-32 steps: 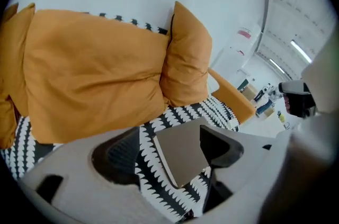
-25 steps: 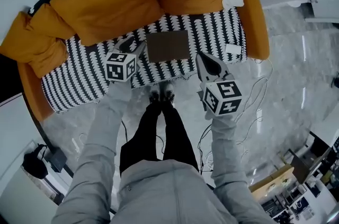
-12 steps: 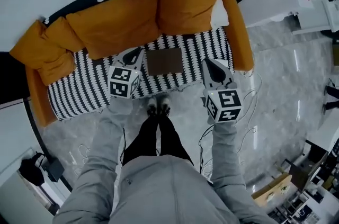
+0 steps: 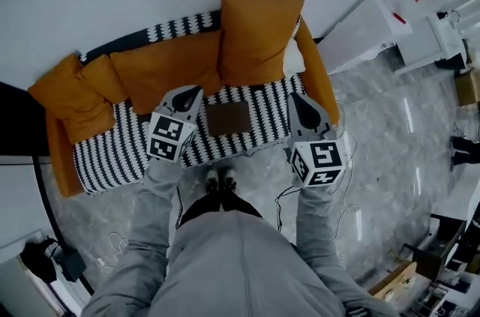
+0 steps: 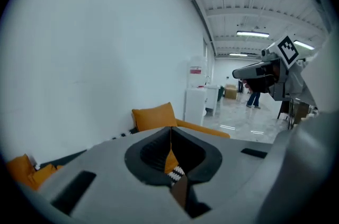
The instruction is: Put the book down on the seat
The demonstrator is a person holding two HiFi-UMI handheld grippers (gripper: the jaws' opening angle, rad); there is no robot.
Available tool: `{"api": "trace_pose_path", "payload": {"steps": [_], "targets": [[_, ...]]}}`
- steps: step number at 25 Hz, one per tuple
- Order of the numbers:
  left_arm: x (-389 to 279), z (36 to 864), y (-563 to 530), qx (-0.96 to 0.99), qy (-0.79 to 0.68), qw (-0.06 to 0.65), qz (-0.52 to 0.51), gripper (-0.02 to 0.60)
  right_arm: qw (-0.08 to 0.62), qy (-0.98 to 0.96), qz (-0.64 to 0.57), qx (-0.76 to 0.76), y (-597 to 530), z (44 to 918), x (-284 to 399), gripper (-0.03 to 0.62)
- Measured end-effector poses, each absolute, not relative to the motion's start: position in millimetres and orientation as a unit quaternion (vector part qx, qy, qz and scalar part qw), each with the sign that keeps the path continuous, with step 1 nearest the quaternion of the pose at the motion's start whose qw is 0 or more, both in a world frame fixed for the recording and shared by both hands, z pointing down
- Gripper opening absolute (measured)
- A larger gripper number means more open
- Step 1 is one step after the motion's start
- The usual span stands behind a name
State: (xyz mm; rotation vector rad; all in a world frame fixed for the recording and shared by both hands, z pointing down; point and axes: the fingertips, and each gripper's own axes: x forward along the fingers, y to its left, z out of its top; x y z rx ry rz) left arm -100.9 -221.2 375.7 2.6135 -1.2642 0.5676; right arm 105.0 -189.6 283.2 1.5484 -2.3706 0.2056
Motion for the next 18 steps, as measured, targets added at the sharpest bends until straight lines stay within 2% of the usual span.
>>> {"api": "trace_pose_path", "payload": {"steps": [18], "targets": [[-66.8,198.2,-220.3,0.900,-0.409,-0.079,0.129,0.029,0.105,-0.853,-0.047,0.509,-190.3,154.4,86.0,0.029]]}}
